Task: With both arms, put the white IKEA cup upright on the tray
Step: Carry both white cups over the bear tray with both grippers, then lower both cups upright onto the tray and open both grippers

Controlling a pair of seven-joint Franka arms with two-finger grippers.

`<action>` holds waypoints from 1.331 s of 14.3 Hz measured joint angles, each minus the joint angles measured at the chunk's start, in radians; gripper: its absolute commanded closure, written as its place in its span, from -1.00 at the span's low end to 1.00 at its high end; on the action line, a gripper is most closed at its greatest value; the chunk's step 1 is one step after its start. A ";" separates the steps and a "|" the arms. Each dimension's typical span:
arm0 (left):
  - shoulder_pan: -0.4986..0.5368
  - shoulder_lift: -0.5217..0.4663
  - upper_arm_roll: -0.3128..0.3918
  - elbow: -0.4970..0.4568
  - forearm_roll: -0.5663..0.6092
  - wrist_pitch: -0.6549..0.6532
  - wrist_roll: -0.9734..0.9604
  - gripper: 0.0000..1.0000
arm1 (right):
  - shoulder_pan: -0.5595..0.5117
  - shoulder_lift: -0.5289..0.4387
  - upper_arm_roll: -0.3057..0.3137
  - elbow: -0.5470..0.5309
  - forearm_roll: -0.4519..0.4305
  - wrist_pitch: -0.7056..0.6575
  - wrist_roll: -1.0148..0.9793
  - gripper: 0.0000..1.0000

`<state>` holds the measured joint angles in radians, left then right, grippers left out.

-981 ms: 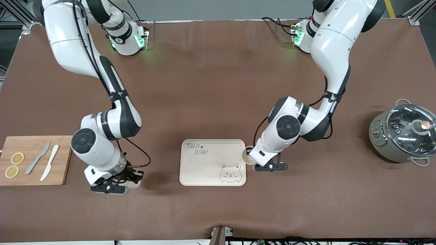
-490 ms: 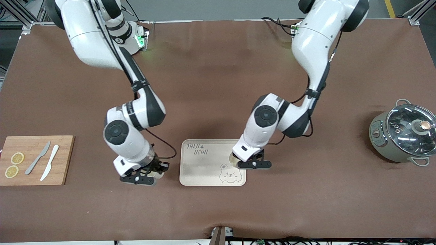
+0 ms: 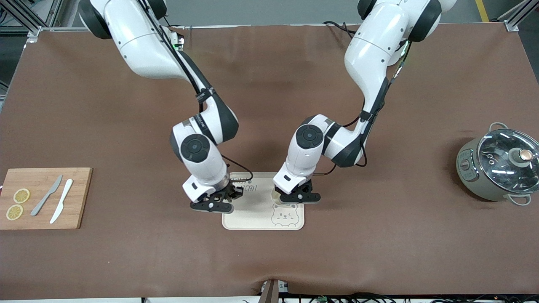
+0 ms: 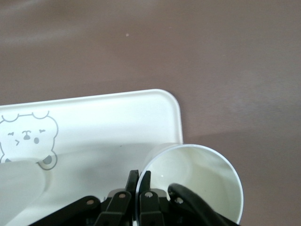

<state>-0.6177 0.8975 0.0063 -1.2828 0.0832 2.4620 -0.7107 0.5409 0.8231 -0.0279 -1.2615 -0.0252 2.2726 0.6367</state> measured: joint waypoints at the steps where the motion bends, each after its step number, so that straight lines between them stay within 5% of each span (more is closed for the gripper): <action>1: 0.000 0.005 0.000 0.000 0.000 0.005 0.000 1.00 | 0.015 0.017 -0.003 0.014 -0.018 0.004 0.027 1.00; 8: 0.000 0.017 0.001 0.003 0.000 0.020 0.000 1.00 | 0.065 0.094 -0.019 0.056 -0.076 0.036 0.083 1.00; 13: 0.000 0.029 0.001 0.003 0.000 0.021 0.000 1.00 | 0.065 0.100 -0.020 0.061 -0.076 0.041 0.087 -0.09; 15: 0.000 0.029 0.001 0.004 0.000 0.021 -0.008 -0.99 | 0.065 0.101 -0.020 0.061 -0.076 0.041 0.088 -0.31; 19: 0.000 0.029 0.001 0.011 0.000 0.022 -0.028 -1.00 | 0.064 0.101 -0.026 0.069 -0.076 0.042 0.091 -0.42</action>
<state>-0.6175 0.9262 0.0077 -1.2720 0.0832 2.4841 -0.7385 0.6053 0.9238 -0.0538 -1.1922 -0.1009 2.3148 0.7274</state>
